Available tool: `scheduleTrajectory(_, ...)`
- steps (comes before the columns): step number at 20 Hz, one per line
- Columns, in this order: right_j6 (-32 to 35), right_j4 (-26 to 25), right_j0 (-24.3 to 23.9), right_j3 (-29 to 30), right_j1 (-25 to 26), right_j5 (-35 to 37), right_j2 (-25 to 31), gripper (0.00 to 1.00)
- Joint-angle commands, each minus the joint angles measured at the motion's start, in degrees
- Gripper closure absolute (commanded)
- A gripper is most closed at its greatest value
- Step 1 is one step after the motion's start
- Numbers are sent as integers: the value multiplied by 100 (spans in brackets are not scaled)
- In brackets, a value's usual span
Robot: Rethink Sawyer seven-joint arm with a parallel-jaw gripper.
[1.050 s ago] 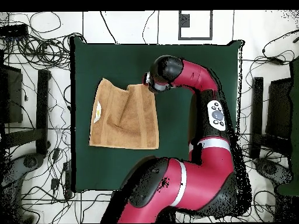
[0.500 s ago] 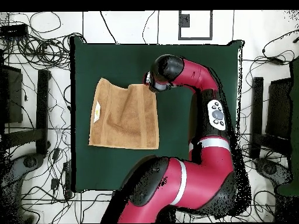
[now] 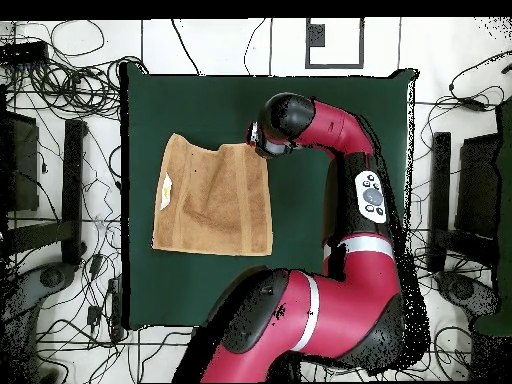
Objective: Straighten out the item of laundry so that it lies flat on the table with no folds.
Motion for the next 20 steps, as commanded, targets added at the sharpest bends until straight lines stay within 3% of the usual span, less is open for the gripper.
scheduleTrajectory(1,-514,-197,237,240,213,-21,442,100)
scheduleTrajectory(20,-797,-440,24,305,64,51,218,100)
